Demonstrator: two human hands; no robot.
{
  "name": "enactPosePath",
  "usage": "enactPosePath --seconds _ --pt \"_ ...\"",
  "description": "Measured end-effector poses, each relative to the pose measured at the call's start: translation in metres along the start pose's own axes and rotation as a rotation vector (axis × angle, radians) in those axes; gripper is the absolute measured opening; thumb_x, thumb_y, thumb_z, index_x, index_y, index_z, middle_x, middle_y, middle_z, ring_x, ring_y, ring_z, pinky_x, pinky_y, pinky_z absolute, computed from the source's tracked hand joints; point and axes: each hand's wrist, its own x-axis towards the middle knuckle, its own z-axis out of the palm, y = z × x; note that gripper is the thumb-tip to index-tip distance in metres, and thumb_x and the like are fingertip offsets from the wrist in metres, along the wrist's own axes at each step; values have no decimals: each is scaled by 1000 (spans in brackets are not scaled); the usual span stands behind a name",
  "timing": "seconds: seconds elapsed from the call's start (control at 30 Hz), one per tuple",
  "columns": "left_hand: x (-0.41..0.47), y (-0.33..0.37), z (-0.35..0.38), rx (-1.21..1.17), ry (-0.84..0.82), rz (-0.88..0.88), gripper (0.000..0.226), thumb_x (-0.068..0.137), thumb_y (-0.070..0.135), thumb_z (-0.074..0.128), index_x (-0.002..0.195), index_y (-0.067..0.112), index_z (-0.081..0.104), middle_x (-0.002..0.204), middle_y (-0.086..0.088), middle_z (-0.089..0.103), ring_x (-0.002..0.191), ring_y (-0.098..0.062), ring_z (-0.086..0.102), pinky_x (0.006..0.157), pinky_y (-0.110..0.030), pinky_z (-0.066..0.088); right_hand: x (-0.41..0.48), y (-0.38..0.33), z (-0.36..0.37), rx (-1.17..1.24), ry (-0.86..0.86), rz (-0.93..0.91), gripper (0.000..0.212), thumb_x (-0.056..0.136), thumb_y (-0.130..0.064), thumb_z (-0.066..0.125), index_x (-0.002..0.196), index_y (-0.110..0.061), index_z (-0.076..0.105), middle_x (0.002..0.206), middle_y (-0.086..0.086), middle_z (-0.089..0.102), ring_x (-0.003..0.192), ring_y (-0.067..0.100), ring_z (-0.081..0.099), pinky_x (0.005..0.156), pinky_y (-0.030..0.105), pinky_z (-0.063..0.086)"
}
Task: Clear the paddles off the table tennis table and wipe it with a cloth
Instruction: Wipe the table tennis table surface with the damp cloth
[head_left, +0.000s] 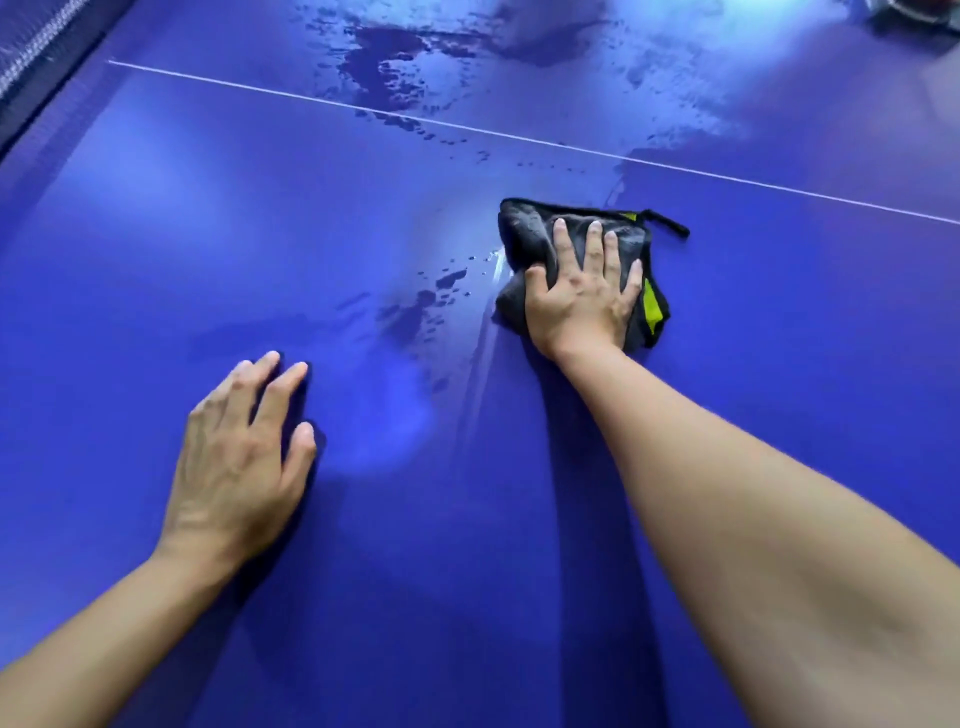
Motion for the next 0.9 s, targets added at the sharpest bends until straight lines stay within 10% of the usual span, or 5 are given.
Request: enactPosePath --seconds 0.5,0.9 --pt "6 -8 15 -37 53 -1 53 96 30 38 145 14 49 155 -8 41 144 -32 36 117 -47 26 166 -14 3 -18 31 -36 66 95 -58 24 159 -41 27 170 5 17 158 20 9 126 52 -2" --pt "5 -9 13 -54 27 -4 49 95 22 45 143 11 48 151 -15 40 140 -36 36 118 -46 24 9 -46 10 -13 53 -32 59 99 -53 31 157 -43 30 170 2 20 157 19 12 126 50 1"
